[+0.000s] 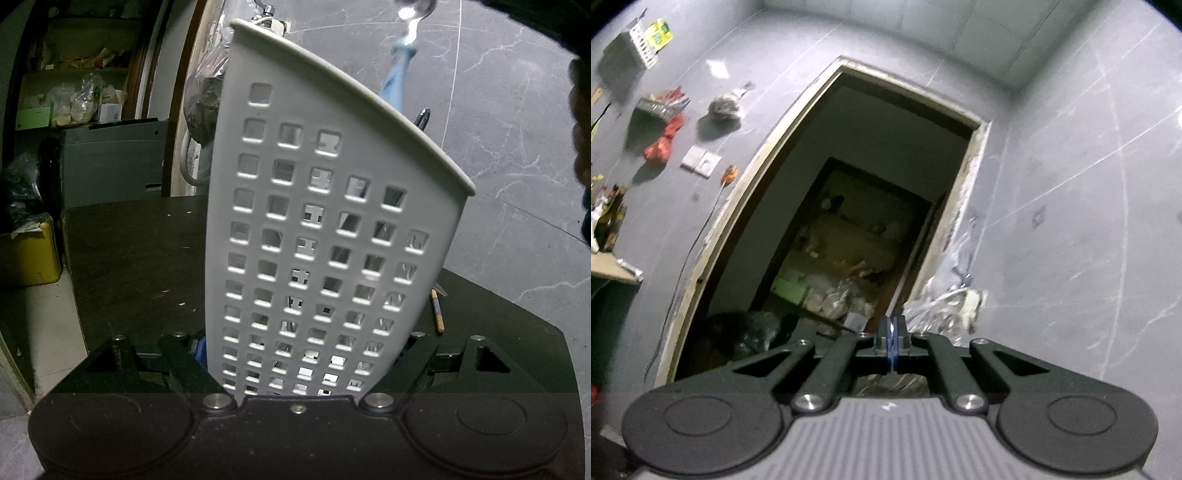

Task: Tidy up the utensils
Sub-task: 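Lift the blue-handled spoon with the right tool and release it into the caddy, then move the open right tool back over the silver spoon on the table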

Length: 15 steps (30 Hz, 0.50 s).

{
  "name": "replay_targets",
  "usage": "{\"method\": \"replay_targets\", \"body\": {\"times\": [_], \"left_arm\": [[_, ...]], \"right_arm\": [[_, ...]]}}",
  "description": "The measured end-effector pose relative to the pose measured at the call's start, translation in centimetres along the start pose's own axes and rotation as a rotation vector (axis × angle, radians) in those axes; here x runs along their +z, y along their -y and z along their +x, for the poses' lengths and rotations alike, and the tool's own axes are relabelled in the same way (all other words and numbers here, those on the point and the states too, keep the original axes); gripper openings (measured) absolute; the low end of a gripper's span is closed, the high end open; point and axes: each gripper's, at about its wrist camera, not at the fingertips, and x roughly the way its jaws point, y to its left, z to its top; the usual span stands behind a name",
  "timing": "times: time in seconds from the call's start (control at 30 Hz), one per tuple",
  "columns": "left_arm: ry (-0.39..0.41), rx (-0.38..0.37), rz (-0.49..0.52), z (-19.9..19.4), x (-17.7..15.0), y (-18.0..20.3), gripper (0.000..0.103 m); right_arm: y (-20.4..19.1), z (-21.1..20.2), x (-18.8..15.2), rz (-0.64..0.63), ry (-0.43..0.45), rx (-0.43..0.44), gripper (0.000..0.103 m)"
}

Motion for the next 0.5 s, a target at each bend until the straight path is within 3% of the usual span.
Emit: {"method": "replay_targets", "body": {"times": [0.5], "left_arm": [[-0.001, -0.002, 0.0, 0.0, 0.0, 0.1, 0.082]], "right_arm": [[-1.8, 1.6, -4.6, 0.039, -0.177, 0.18, 0.002]]}}
